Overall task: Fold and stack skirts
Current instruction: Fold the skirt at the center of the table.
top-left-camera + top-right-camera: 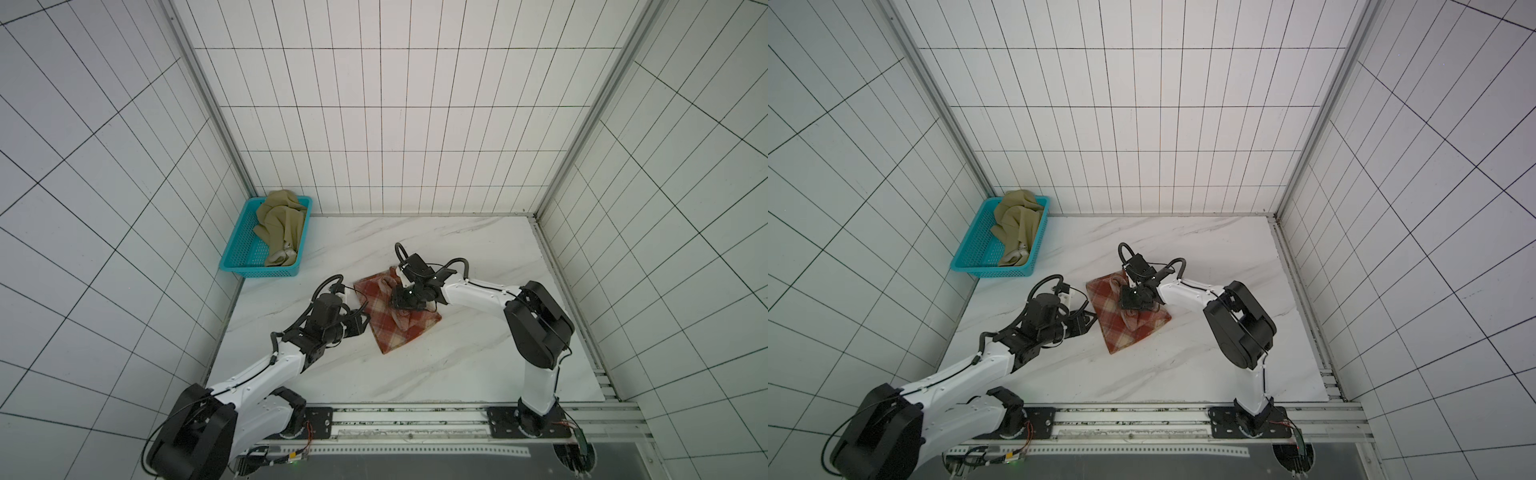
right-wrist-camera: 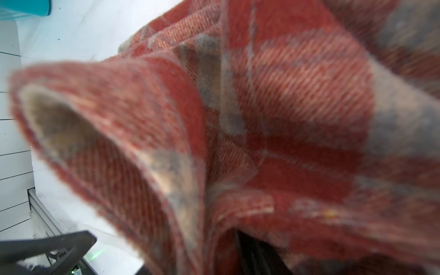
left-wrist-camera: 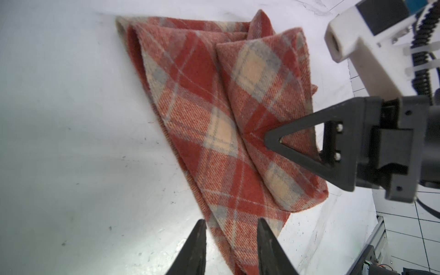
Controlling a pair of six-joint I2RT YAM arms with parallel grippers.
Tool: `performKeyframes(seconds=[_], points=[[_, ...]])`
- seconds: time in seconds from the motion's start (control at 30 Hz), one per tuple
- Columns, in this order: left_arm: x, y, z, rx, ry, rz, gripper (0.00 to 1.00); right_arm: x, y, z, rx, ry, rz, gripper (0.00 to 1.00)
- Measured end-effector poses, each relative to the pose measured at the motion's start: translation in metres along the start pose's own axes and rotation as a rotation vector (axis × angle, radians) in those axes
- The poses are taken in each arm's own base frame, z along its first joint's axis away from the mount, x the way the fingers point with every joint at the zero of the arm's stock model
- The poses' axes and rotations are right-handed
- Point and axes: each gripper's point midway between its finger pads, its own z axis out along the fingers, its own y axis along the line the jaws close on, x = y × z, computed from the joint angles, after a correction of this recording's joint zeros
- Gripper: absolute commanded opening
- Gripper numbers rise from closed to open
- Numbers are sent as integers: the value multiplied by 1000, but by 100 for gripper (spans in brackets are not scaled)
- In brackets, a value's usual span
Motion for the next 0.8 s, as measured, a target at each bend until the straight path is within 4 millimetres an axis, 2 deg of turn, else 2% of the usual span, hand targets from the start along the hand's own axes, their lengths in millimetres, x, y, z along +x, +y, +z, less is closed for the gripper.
performKeyframes(seconds=[0.27,0.5,0.8], points=[[2,4,-1,-18,14,-11,36,8,22,-10,-21,-14,-39,48],[-11,0,-4,-20,-8,-2,36,15,35,-14,-38,-14,-57,49],[-16,-1,-6,-24,-9,9,36,13,58,-38,-100,-50,-75,49]])
